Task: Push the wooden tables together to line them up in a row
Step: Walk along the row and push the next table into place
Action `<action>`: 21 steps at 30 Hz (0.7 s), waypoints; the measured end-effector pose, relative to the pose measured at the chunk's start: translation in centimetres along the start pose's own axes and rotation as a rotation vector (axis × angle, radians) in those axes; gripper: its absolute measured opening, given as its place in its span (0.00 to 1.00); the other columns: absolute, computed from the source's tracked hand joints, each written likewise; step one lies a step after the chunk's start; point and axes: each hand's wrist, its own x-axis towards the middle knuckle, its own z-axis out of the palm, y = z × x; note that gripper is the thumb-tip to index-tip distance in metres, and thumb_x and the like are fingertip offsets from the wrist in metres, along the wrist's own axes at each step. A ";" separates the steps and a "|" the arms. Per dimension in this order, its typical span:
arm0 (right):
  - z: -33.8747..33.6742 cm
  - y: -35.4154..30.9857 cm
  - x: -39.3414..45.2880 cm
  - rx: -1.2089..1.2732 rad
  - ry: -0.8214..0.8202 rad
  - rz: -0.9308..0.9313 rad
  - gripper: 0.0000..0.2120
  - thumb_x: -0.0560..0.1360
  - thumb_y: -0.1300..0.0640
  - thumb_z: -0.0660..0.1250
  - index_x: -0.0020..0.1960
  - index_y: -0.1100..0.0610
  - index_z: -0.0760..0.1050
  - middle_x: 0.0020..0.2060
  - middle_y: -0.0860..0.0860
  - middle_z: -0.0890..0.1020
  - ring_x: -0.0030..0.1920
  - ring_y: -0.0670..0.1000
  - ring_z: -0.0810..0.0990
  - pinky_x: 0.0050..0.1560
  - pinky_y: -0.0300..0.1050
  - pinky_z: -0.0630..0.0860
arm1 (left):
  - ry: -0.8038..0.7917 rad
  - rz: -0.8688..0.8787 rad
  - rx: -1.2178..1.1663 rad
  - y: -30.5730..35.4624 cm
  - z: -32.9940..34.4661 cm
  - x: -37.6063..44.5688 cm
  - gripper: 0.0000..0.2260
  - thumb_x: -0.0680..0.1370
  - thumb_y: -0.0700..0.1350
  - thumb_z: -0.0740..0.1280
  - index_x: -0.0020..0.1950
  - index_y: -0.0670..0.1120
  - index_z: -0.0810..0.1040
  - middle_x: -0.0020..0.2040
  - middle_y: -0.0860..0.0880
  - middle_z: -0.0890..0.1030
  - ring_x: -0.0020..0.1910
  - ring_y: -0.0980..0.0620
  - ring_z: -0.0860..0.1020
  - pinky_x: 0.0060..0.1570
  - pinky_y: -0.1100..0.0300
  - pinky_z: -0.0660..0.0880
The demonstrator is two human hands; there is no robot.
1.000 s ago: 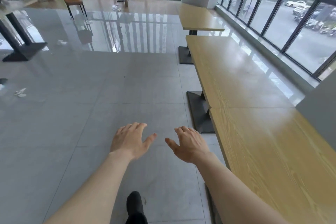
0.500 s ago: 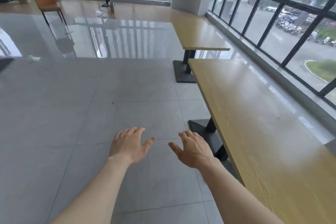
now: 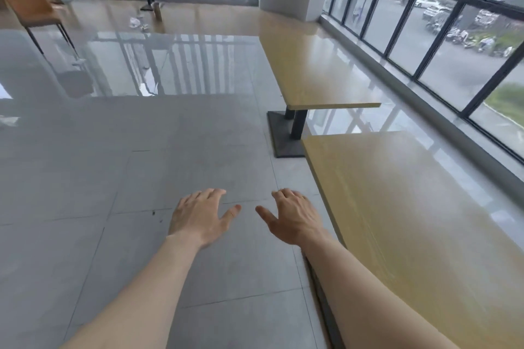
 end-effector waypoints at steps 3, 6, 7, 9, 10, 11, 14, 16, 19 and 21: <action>-2.5 0.4 9.0 -0.003 0.005 -0.010 0.36 0.81 0.32 0.52 0.77 0.57 0.64 0.73 0.54 0.72 0.75 0.55 0.67 0.76 0.50 0.61 | -0.001 -0.015 -0.009 -1.0 -1.8 8.8 0.32 0.80 0.70 0.50 0.78 0.54 0.66 0.76 0.53 0.71 0.75 0.49 0.68 0.73 0.52 0.61; -3.9 0.8 18.1 -0.012 0.009 -0.008 0.36 0.81 0.32 0.52 0.77 0.58 0.64 0.73 0.54 0.72 0.75 0.56 0.67 0.76 0.51 0.62 | -0.003 -0.016 -0.001 -2.3 -2.8 18.0 0.32 0.80 0.69 0.50 0.78 0.54 0.65 0.76 0.53 0.71 0.75 0.48 0.68 0.73 0.51 0.61; -4.2 1.0 21.3 -0.017 0.014 -0.007 0.36 0.81 0.32 0.52 0.77 0.58 0.65 0.73 0.54 0.72 0.74 0.56 0.68 0.76 0.51 0.62 | 0.000 -0.010 -0.002 -2.8 -3.0 21.2 0.32 0.80 0.69 0.50 0.79 0.54 0.65 0.76 0.53 0.71 0.75 0.48 0.68 0.74 0.51 0.61; -4.9 1.1 27.8 -0.025 0.010 0.001 0.35 0.81 0.32 0.52 0.77 0.58 0.65 0.73 0.54 0.72 0.74 0.56 0.68 0.75 0.51 0.63 | -0.002 0.007 -0.006 -4.1 -3.3 27.9 0.32 0.80 0.70 0.50 0.79 0.54 0.66 0.76 0.53 0.71 0.75 0.48 0.68 0.74 0.51 0.61; -5.3 1.1 30.6 -0.035 0.007 0.006 0.35 0.81 0.32 0.52 0.76 0.58 0.66 0.72 0.54 0.72 0.74 0.56 0.68 0.75 0.51 0.63 | -0.007 0.013 -0.002 -4.7 -3.4 30.8 0.32 0.80 0.70 0.50 0.79 0.54 0.66 0.76 0.53 0.71 0.75 0.48 0.68 0.74 0.51 0.61; -5.8 1.1 33.8 -0.047 0.007 0.011 0.35 0.81 0.33 0.53 0.76 0.58 0.66 0.72 0.54 0.73 0.73 0.56 0.68 0.75 0.51 0.63 | -0.013 0.015 -0.004 -5.5 -3.6 34.0 0.32 0.80 0.70 0.50 0.79 0.54 0.66 0.76 0.53 0.71 0.75 0.48 0.68 0.74 0.51 0.61; -8.3 0.5 44.4 -0.041 0.008 0.034 0.34 0.81 0.32 0.53 0.75 0.57 0.67 0.71 0.54 0.73 0.72 0.55 0.69 0.74 0.50 0.62 | -0.025 0.011 -0.019 -7.9 -5.6 44.7 0.32 0.80 0.70 0.51 0.78 0.54 0.66 0.76 0.52 0.71 0.75 0.48 0.68 0.74 0.50 0.61; -10.3 0.1 51.2 -0.037 0.016 0.034 0.34 0.81 0.32 0.53 0.75 0.57 0.67 0.71 0.53 0.74 0.72 0.55 0.69 0.74 0.50 0.63 | -0.018 0.012 -0.022 -9.2 -7.7 51.7 0.32 0.80 0.70 0.51 0.78 0.54 0.66 0.76 0.52 0.71 0.75 0.48 0.68 0.73 0.50 0.61; -13.1 -0.2 60.2 -0.031 0.015 0.038 0.35 0.81 0.32 0.52 0.75 0.57 0.66 0.71 0.53 0.73 0.73 0.55 0.69 0.74 0.50 0.63 | -0.028 0.026 -0.003 -10.6 -10.4 60.9 0.32 0.80 0.70 0.51 0.78 0.54 0.66 0.76 0.51 0.72 0.74 0.47 0.69 0.73 0.50 0.62; -14.6 -0.1 65.9 -0.023 0.018 0.040 0.35 0.81 0.32 0.52 0.76 0.56 0.66 0.72 0.53 0.73 0.73 0.55 0.68 0.75 0.50 0.62 | -0.021 0.024 0.000 -11.3 -11.8 66.8 0.32 0.79 0.70 0.51 0.78 0.54 0.66 0.76 0.51 0.72 0.74 0.47 0.69 0.73 0.50 0.62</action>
